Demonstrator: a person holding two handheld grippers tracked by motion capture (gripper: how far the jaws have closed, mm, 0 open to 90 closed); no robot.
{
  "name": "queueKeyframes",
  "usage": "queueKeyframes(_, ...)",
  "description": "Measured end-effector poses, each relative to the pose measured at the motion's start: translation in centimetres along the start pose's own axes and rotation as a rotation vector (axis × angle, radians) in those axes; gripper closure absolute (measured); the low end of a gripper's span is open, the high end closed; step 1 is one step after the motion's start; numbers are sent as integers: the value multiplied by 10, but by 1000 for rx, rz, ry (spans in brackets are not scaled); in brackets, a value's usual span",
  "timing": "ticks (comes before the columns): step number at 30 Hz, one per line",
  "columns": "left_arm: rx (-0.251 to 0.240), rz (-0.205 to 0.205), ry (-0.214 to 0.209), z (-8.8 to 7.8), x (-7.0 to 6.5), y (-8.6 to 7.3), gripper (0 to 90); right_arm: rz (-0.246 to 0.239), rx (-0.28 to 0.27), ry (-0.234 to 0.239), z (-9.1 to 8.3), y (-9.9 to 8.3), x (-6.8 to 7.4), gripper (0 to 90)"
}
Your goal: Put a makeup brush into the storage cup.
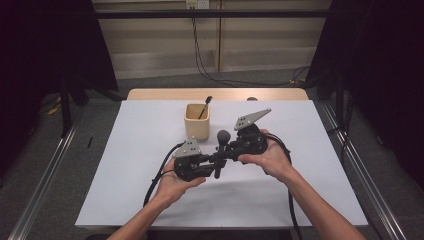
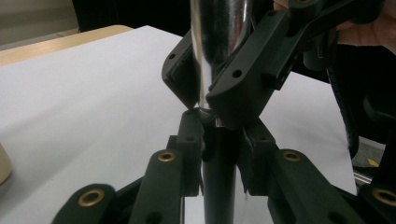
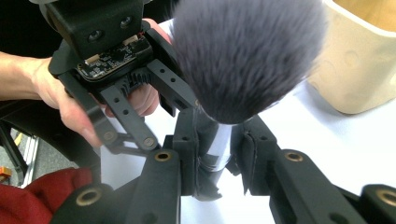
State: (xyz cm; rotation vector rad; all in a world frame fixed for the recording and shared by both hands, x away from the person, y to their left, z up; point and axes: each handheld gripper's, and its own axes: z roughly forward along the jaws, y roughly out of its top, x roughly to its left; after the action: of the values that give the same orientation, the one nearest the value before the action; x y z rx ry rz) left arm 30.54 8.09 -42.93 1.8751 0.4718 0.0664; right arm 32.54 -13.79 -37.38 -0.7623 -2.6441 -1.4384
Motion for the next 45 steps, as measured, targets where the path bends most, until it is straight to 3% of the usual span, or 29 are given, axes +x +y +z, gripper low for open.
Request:
queueKeyframes(9, -9, 17, 15, -2, 1, 0, 746, 4, -24, -1, 1, -1, 0, 716)
queueKeyframes(17, -25, -5, 9, -3, 0, 0, 746, 14, -53, 4, 0, -2, 0, 703)
queueKeyframes(25, -31, -11, 25, -8, 5, 1, 746, 27, -101, -28, -4, -5, -1, 521)
queueKeyframes(35, -45, -12, 41, -12, 6, 1, 746, 28, -163, -87, -11, -12, -1, 150)
queueKeyframes(40, -61, -14, 54, -15, 7, 2, 746, 58, -181, -121, -14, -20, -4, 31)
queueKeyframes(45, -58, -6, 60, -19, 8, 2, 746, 84, -196, -151, -17, -31, -7, 13)
